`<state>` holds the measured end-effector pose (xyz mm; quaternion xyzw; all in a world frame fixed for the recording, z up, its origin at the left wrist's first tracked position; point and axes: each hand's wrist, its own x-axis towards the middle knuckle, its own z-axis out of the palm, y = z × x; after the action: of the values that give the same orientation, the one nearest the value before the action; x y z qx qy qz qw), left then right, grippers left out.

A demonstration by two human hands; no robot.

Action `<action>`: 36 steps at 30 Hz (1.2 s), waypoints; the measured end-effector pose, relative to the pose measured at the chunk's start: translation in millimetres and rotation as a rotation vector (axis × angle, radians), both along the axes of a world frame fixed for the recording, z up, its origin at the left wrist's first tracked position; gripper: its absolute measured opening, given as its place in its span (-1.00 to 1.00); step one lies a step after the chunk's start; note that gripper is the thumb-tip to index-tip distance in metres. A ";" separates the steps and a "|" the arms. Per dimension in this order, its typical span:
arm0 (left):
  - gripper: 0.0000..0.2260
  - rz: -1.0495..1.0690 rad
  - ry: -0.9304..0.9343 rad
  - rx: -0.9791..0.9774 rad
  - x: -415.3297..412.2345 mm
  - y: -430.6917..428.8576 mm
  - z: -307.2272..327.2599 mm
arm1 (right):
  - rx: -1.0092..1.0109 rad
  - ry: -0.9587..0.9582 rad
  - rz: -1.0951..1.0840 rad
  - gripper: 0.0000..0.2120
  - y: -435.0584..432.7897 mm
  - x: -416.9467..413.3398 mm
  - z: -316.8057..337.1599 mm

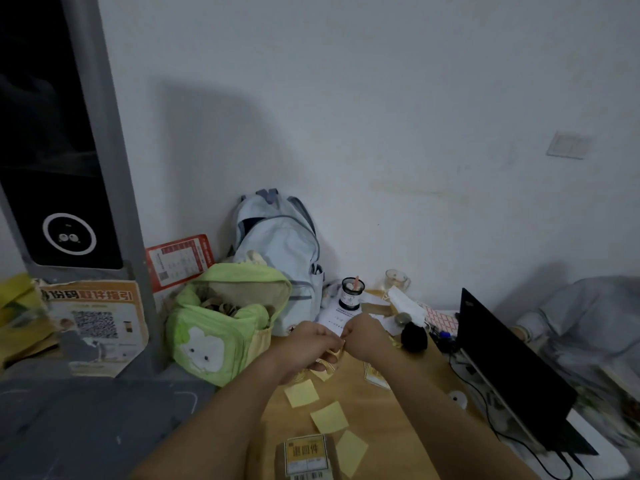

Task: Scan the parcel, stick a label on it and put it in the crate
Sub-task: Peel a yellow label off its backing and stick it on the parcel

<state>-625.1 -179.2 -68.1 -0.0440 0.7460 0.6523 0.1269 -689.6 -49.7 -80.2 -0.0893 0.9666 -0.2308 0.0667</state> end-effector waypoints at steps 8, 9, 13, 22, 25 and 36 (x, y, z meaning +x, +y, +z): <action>-0.87 0.049 0.033 0.025 -3.5 -4.9 11.0 | -0.240 0.078 -0.077 -0.86 -1.6 6.6 14.3; -0.88 0.062 0.042 0.038 -4.4 -5.9 12.0 | -0.285 0.109 -0.093 -0.96 -0.6 9.2 18.3; -0.90 0.138 0.061 0.125 -7.8 -6.5 13.7 | -0.458 -0.013 -0.046 -0.63 -0.6 24.9 40.1; -0.88 0.144 0.068 0.168 -19.3 -5.6 13.7 | -0.523 -0.085 -0.009 -0.79 -0.6 25.7 49.7; -0.90 0.104 0.079 0.155 -23.0 -5.4 13.3 | -0.559 -0.111 -0.001 -0.77 -1.3 23.7 49.4; -0.83 0.128 0.043 0.070 -33.8 -12.2 9.9 | -0.531 -0.032 0.028 -0.73 3.9 6.9 37.6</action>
<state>-658.9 -191.4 -58.1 -0.0729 0.7210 0.6854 0.0704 -682.7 -45.8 -42.6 -0.1132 0.8696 -0.4769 0.0593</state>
